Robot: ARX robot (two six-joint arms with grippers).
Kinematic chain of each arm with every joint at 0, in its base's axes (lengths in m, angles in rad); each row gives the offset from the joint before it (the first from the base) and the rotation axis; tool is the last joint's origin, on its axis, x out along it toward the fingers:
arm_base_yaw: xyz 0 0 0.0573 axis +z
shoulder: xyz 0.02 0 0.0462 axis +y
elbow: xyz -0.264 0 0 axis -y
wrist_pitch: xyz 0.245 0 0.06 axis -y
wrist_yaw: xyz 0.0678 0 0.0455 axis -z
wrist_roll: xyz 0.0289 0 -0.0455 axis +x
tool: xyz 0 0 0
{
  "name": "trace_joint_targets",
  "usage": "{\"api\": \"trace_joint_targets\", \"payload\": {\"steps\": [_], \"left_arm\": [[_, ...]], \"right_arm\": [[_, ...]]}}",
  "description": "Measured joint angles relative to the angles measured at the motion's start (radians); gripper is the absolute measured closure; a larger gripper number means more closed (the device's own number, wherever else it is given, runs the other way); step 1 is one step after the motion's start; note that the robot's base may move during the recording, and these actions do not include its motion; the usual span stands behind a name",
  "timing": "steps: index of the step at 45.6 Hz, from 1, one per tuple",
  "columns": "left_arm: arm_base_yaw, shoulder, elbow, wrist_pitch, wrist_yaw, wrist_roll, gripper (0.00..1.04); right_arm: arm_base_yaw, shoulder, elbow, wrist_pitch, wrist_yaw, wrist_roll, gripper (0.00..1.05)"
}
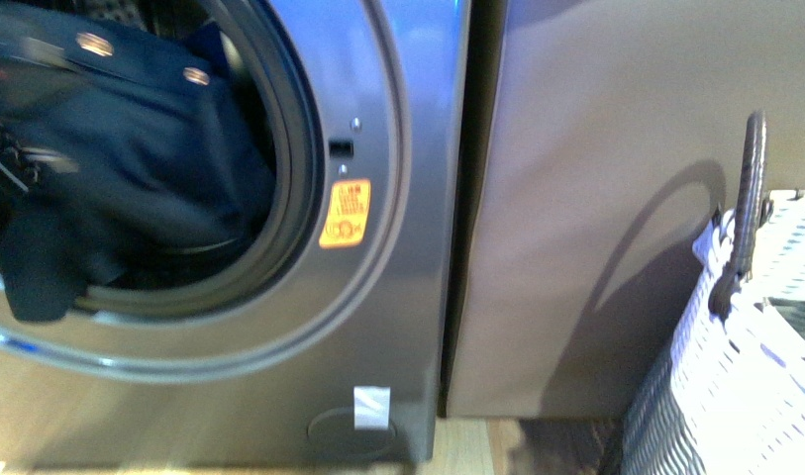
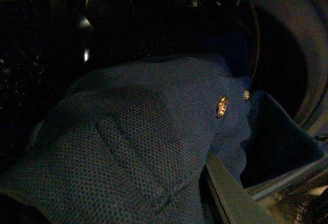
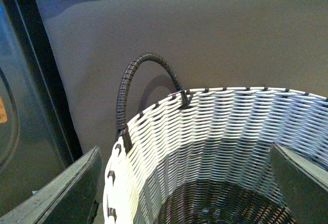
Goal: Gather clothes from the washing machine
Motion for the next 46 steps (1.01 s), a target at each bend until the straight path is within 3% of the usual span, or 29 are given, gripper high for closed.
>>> {"api": "trace_joint_targets", "payload": {"steps": [25,31,46], "left_arm": [[0.017,-0.327,0.084,-0.122,0.166,-0.083,0.99],[-0.024,-0.374,0.15,-0.137,0.164,-0.114,0.99],[-0.22,-0.315,0.404,-0.208,0.065,-0.162,0.99]], "right_arm": [[0.0,0.0,0.0,0.0,0.0,0.0,0.08],[0.0,0.0,0.0,0.0,0.0,0.0,0.08],[0.0,0.0,0.0,0.0,0.0,0.0,0.08]]}}
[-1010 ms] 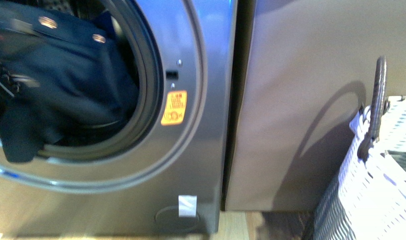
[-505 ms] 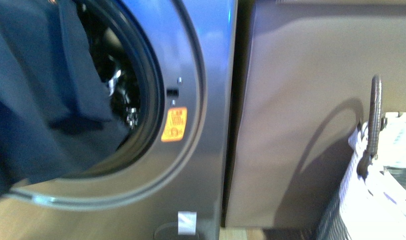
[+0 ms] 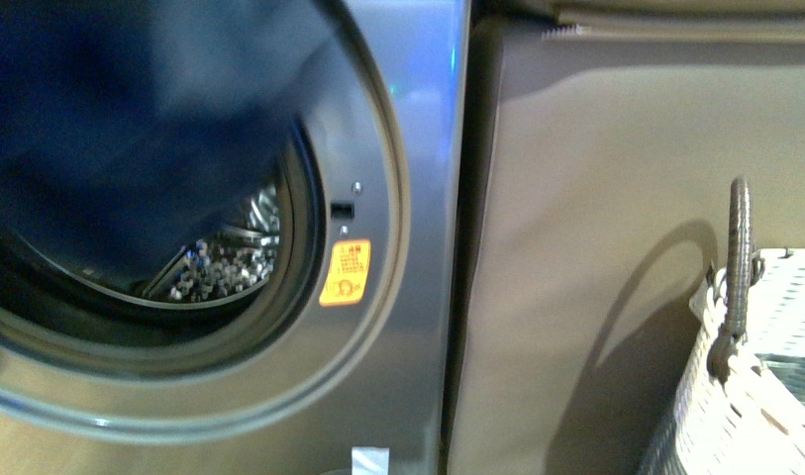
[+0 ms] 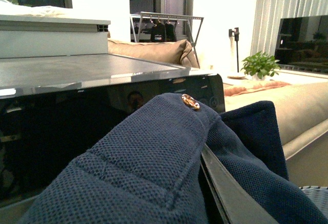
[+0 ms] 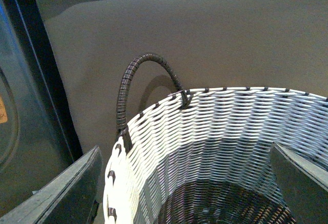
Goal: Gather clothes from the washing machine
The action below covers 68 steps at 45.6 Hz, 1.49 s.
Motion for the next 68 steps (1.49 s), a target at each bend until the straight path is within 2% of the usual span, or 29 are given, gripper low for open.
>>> {"api": "trace_joint_targets", "payload": {"steps": [5,13,18,38,45,65,66,68], "left_arm": [[-0.08,0.051,0.089,-0.038,-0.045,-0.003,0.99],[-0.255,0.161,0.27,-0.108,-0.122,0.022,0.99],[-0.338,0.213,0.359,-0.134,-0.141,0.049,0.99],[-0.576,0.463,0.794,-0.323,-0.203,0.06,0.99],[-0.615,0.542,0.947,-0.395,-0.216,0.069,0.99],[-0.617,0.544,0.965,-0.399,-0.219,0.069,0.99],[-0.617,0.544,0.965,-0.399,-0.219,0.069,0.99],[-0.617,0.544,0.966,-0.399,-0.219,0.069,0.99]], "right_arm": [[0.0,0.0,0.0,0.0,0.0,0.0,0.08],[0.0,0.0,0.0,0.0,0.0,0.0,0.08],[0.0,0.0,0.0,0.0,0.0,0.0,0.08],[0.0,0.0,0.0,0.0,0.0,0.0,0.08],[0.0,0.0,0.0,0.0,0.0,0.0,0.08],[0.0,0.0,0.0,0.0,0.0,0.0,0.08],[-0.011,0.004,0.0,-0.002,-0.034,0.02,0.08],[-0.088,0.039,0.007,0.006,-0.258,0.123,0.08]]}}
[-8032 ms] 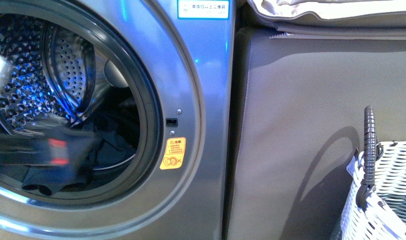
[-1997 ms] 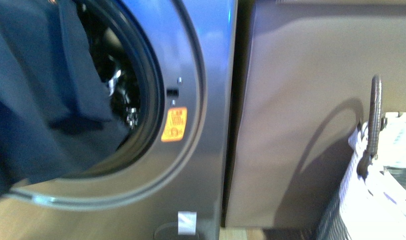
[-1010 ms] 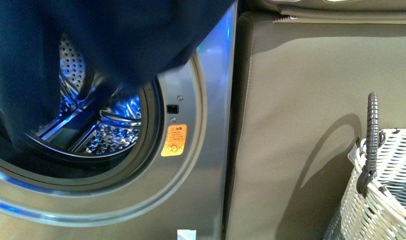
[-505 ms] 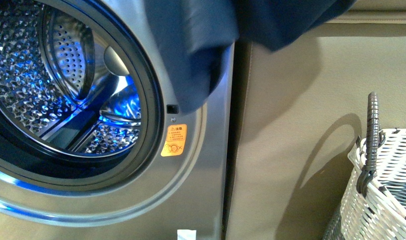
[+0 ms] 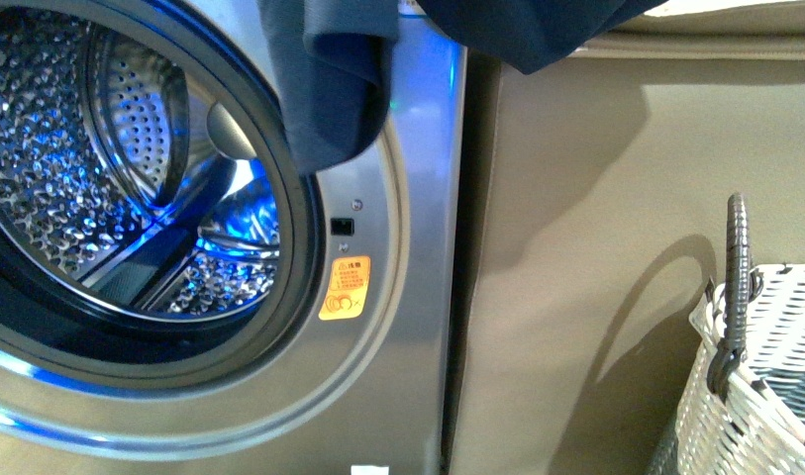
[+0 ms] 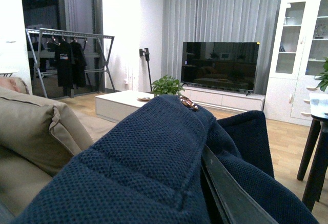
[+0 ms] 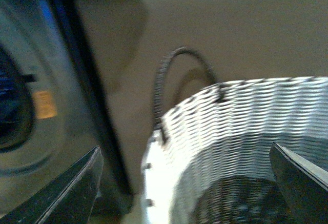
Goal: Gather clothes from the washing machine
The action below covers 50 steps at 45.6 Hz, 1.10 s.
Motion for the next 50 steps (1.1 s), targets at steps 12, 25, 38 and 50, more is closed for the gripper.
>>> {"api": "trace_joint_targets", "payload": {"steps": [12,25,38,50], "left_arm": [[0.0,0.0,0.0,0.0,0.0,0.0,0.99],[0.0,0.0,0.0,0.0,0.0,0.0,0.99],[0.0,0.0,0.0,0.0,0.0,0.0,0.99],[0.0,0.0,0.0,0.0,-0.001,0.0,0.99]], "right_arm": [[-0.258,0.182,0.144,0.249,-0.352,0.205,0.08],[-0.035,0.503,0.483,0.441,-0.287,0.124,0.08],[0.119,0.739,0.759,0.44,-0.277,0.039,0.08],[0.228,0.898,0.887,0.396,-0.325,-0.011,0.08]]}}
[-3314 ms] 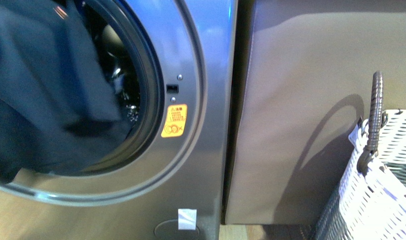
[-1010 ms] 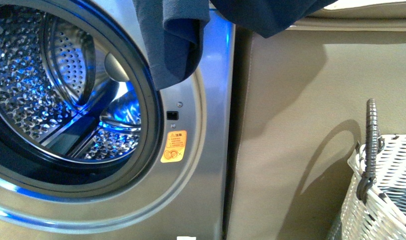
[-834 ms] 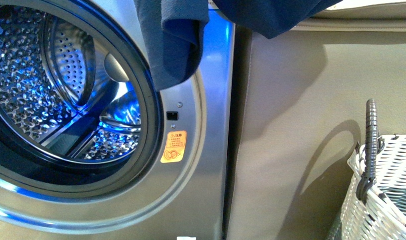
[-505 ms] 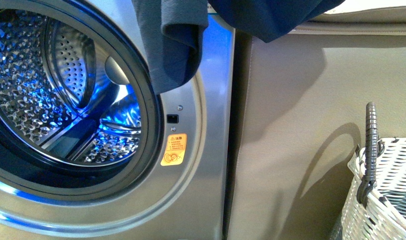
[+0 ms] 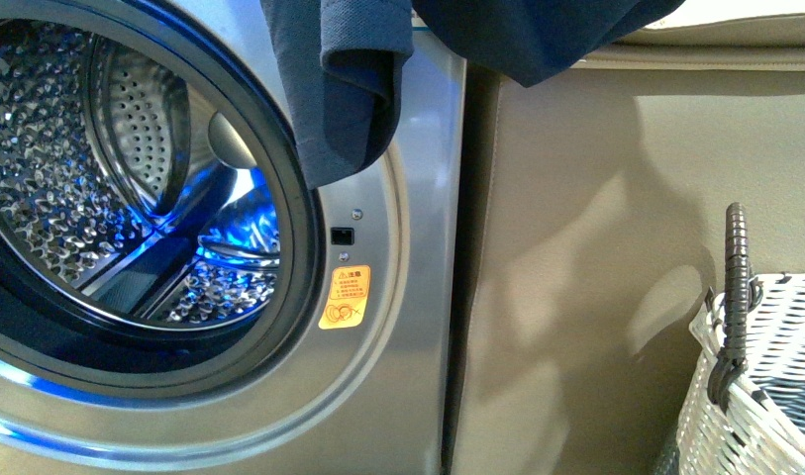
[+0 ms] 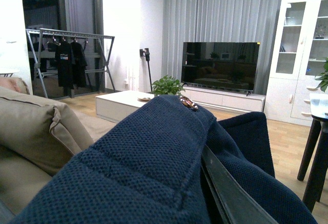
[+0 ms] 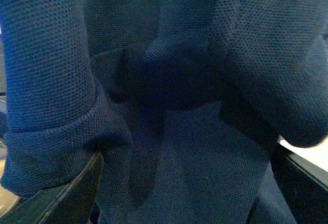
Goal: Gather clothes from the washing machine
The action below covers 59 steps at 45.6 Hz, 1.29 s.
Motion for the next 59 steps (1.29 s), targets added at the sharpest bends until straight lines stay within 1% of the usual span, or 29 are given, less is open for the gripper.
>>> {"api": "trace_joint_targets", "payload": {"steps": [7,21,31,38,44,48,59], "left_arm": [[0.0,0.0,0.0,0.0,0.0,0.0,0.99],[0.0,0.0,0.0,0.0,-0.002,0.0,0.99],[0.0,0.0,0.0,0.0,-0.003,0.0,0.99],[0.0,0.0,0.0,0.0,-0.003,0.001,0.99],[0.0,0.0,0.0,0.0,-0.004,0.001,0.99],[0.0,0.0,0.0,0.0,-0.005,0.002,0.99],[0.0,0.0,0.002,0.0,-0.006,0.004,0.99]], "right_arm": [[0.06,0.058,0.042,-0.009,-0.03,-0.009,0.08],[0.166,0.111,0.067,-0.012,-0.049,-0.022,0.08],[0.211,0.167,0.106,0.029,-0.013,-0.014,0.08],[0.232,0.232,0.169,0.095,0.005,0.055,0.08],[0.266,0.279,0.218,0.117,0.011,0.095,0.08],[0.298,0.325,0.264,0.129,0.031,0.109,0.08],[0.323,0.415,0.346,0.165,0.087,0.124,0.08]]}}
